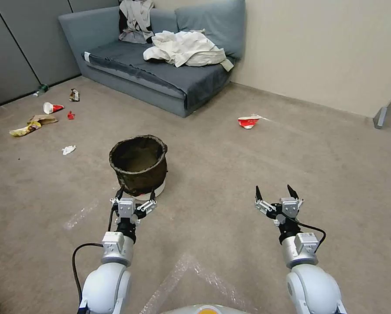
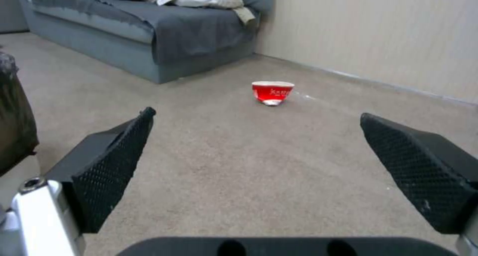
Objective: Pick up the trash can from the floor.
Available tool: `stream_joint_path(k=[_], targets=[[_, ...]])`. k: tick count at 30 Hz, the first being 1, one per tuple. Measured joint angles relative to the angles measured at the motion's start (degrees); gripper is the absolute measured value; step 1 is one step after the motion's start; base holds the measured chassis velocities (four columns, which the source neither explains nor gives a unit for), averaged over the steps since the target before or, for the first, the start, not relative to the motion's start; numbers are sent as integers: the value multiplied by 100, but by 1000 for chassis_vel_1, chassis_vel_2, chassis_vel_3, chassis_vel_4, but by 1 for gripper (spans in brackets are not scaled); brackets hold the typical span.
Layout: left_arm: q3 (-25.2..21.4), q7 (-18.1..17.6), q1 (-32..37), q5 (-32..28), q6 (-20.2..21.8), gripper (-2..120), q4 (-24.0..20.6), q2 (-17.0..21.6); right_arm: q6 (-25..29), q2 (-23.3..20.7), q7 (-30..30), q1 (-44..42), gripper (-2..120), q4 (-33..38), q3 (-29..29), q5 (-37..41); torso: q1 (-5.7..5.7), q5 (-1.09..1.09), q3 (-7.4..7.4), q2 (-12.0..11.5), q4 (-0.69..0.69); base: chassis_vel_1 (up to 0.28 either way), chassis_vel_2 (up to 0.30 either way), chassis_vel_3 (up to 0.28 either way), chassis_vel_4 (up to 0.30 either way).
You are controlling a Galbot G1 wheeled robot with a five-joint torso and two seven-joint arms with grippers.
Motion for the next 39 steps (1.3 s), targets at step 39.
stream_joint_path(k=[39], targets=[[0, 0, 0, 0, 0, 100, 0, 0, 0, 0, 0, 0, 100, 0, 0, 0, 0, 0, 0, 0, 0, 0, 0, 0, 0]])
